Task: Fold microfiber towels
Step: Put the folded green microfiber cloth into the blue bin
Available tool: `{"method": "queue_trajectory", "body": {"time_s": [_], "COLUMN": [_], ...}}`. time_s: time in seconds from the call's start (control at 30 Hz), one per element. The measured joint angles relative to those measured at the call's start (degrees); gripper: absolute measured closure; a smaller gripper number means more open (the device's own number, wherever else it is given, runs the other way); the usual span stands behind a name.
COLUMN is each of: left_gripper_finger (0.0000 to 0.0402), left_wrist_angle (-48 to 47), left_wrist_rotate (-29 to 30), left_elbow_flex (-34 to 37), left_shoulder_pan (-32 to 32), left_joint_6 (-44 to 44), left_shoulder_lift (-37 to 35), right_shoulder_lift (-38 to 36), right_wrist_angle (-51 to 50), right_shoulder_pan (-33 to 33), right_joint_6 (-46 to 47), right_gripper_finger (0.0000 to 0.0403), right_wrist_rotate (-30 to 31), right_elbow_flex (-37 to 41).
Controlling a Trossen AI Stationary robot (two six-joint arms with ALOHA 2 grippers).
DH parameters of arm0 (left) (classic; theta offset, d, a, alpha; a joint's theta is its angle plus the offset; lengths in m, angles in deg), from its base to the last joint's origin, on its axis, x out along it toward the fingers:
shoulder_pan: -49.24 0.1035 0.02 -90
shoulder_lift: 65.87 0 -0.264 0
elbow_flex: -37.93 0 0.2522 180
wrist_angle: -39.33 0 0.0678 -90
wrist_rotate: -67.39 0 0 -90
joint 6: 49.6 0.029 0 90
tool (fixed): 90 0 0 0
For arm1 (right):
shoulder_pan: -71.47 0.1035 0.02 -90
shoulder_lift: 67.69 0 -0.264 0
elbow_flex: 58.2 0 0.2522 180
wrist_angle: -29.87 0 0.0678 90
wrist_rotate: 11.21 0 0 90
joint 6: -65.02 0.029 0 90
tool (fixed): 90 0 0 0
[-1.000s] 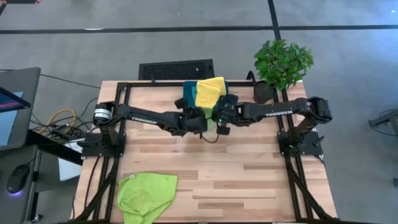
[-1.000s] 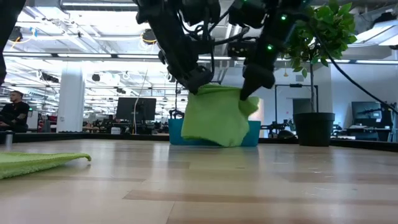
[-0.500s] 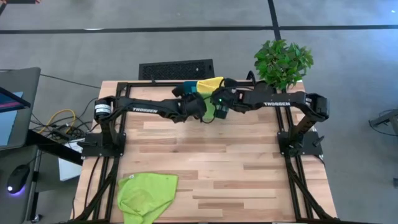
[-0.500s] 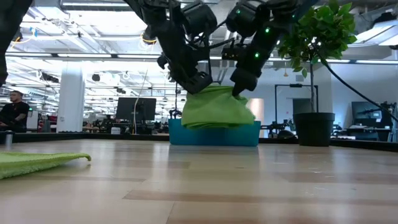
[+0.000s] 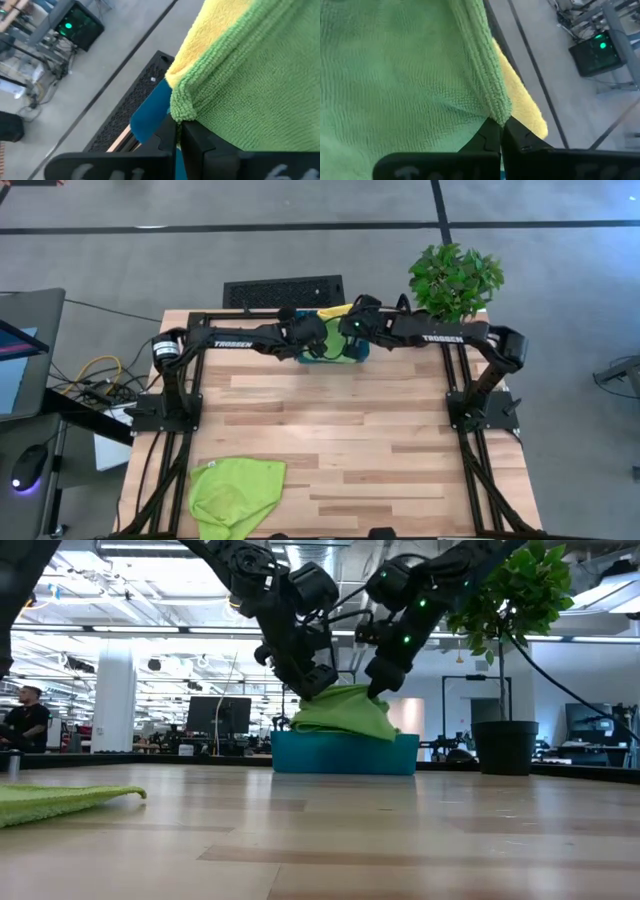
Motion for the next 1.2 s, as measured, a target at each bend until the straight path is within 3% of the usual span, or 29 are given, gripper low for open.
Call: {"method": "queue_trajectory", "body": {"time_s": [0.4,0.57,0.97,1.2], "left_gripper_finger": [0.0401,0.0401,0.04,0.0338], "left_wrist_angle": [1.33,1.23,0.29,0.52], "left_wrist_rotate": [-1.53,-5.54,-7.1,-7.4], "left_elbow_flex": [0.04,0.02,0.15,0.15], "left_shoulder_pan": [2.87,4.29,5.43,6.66], "left_joint_6": [-0.49,-0.49,-0.51,-0.53], "left_shoulder_lift": [0.09,0.09,0.09,0.09], "right_shoulder_lift": [3.14,3.12,3.12,3.12], "right_wrist_angle": [4.34,6.03,5.6,5.74], "right_shoulder_pan": [-2.03,-2.56,-3.36,-3.7], "right_joint_6": [-2.58,-2.62,-3.06,-3.06], "right_gripper_finger": [0.0386,0.0388,0.0341,0.03], "right_wrist_rotate": [0.34,0.36,0.24,0.32], "right_elbow_flex": [-0.04,-0.02,0.05,0.07]}}
